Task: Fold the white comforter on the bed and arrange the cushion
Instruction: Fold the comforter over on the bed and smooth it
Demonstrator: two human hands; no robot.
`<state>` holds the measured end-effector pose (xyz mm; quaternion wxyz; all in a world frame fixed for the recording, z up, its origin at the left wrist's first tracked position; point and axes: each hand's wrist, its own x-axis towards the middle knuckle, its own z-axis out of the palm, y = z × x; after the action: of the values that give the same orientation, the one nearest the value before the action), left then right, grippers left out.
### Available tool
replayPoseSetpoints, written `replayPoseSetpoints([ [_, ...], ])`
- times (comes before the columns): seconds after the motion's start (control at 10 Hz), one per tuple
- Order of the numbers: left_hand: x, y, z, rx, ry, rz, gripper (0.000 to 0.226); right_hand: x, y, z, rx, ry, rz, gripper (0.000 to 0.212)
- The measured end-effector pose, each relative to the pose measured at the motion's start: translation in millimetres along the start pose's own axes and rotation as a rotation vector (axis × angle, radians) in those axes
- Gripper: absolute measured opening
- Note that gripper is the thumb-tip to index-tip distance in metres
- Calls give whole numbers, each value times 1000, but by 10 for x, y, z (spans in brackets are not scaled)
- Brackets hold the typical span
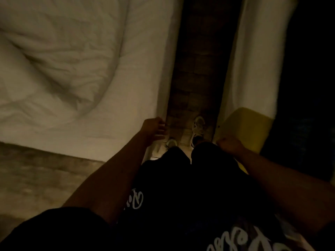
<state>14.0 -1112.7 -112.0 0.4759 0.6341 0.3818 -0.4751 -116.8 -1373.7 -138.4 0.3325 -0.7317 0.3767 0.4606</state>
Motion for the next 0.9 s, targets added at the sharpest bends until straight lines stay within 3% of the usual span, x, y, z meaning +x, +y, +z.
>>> replayPoseSetpoints([
  [0.1, -4, -102, -78, -70, 87, -83, 27, 170, -474, -483, -88, -28, -84, 33],
  [0.2, 16, -225, -234, -298, 112, -142, 32, 394, -1170, -844, -217, -45, -287, 30],
  [0.3, 13, -226, -316, -465, 169, -141, 30, 524, -1737, -979, -207, -78, -360, 29],
  [0.6, 299, -79, -386, -605, 187, -321, 32, 698, -3918, -804, -280, -236, -561, 18],
  [0.9, 428, 1027, -852, -887, 258, -168, 29, 1216, -4441, -1155, -619, -224, -424, 16],
])
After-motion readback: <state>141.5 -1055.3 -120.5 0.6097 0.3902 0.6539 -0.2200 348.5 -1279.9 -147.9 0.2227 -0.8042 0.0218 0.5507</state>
